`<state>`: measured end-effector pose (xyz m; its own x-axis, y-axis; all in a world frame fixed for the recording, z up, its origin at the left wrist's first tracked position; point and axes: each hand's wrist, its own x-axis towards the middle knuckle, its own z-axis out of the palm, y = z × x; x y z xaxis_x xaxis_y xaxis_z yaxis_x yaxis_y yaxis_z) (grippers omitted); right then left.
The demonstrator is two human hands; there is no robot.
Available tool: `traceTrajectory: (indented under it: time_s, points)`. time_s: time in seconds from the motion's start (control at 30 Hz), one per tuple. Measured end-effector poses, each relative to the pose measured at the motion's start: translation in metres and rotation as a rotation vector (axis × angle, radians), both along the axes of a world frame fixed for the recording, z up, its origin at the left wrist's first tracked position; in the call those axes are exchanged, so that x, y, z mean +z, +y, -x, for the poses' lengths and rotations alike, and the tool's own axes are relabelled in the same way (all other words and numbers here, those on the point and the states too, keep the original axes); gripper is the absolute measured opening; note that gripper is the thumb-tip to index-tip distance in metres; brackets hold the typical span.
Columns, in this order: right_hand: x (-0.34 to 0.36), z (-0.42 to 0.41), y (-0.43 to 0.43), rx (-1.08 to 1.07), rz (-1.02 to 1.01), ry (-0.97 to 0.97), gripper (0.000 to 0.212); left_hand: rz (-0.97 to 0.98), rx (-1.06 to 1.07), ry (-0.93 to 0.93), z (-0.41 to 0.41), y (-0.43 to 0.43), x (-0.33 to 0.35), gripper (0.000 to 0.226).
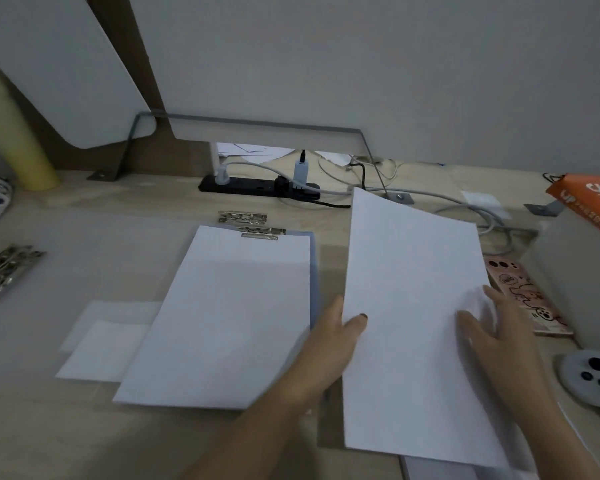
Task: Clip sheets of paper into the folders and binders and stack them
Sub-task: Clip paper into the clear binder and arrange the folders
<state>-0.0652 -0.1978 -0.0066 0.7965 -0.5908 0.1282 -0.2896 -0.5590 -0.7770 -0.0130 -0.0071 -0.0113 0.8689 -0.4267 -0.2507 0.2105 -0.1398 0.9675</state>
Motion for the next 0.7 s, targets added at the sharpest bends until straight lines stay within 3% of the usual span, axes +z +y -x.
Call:
traceTrajectory:
  time_s: [0.1, 0.27, 0.43, 0.6, 0.7]
  points:
    - [0.014, -0.011, 0.014, 0.041, -0.239, -0.038, 0.05, 0.106, 0.053, -0.005, -0.01, 0.042, 0.01, 0.025]
    - [0.02, -0.038, 0.067, 0.296, -0.74, 0.019, 0.027, 0.162, 0.225, -0.023, -0.026, 0.11, 0.016, 0.023]
    - [0.011, -0.068, 0.139, 0.415, -0.798, -0.019, 0.024, 0.107, 0.42, -0.078, -0.038, 0.177, 0.016, 0.022]
    - [0.005, -0.092, 0.203, 0.447, -0.805, 0.044, 0.03, -0.238, 0.715, -0.334, -0.061, 0.263, 0.0, 0.018]
    - [-0.003, -0.103, 0.229, 0.454, -0.776, 0.097, 0.026, -0.653, 0.859, -0.408, -0.076, 0.329, -0.013, 0.031]
